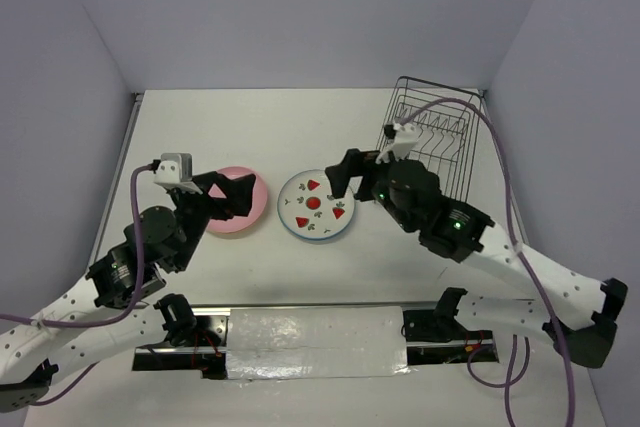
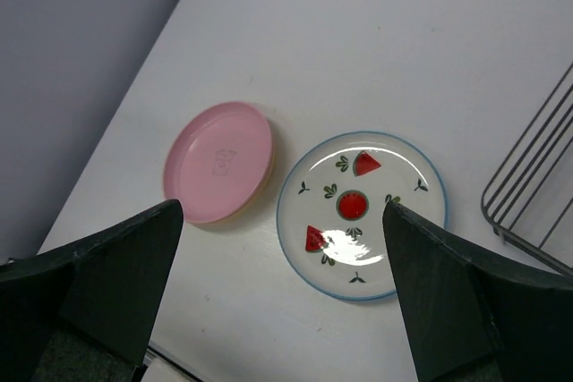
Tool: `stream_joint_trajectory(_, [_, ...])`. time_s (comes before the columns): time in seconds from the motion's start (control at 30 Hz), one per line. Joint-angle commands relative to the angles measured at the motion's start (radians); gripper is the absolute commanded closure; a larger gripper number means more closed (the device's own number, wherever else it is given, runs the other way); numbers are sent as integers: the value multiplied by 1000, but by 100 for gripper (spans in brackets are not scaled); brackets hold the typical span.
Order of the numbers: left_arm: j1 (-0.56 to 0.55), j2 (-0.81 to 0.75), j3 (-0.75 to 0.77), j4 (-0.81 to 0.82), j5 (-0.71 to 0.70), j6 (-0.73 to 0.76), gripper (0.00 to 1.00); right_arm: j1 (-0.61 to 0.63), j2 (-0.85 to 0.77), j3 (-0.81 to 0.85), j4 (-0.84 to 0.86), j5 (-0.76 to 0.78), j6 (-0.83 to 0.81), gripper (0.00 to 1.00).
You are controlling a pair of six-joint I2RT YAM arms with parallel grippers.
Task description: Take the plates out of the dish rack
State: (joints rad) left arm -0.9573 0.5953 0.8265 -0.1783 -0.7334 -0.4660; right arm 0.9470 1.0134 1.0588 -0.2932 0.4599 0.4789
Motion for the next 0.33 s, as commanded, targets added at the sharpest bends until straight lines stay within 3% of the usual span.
stream_joint_trajectory(0.0, [-4,-3,10,106,66,52,1,7,-152,-66,-9,52,-31,0])
stream_joint_trajectory(0.3, [-4,-14,-4,142,115,67,1,7,-371,-154,-4,29,-43,0])
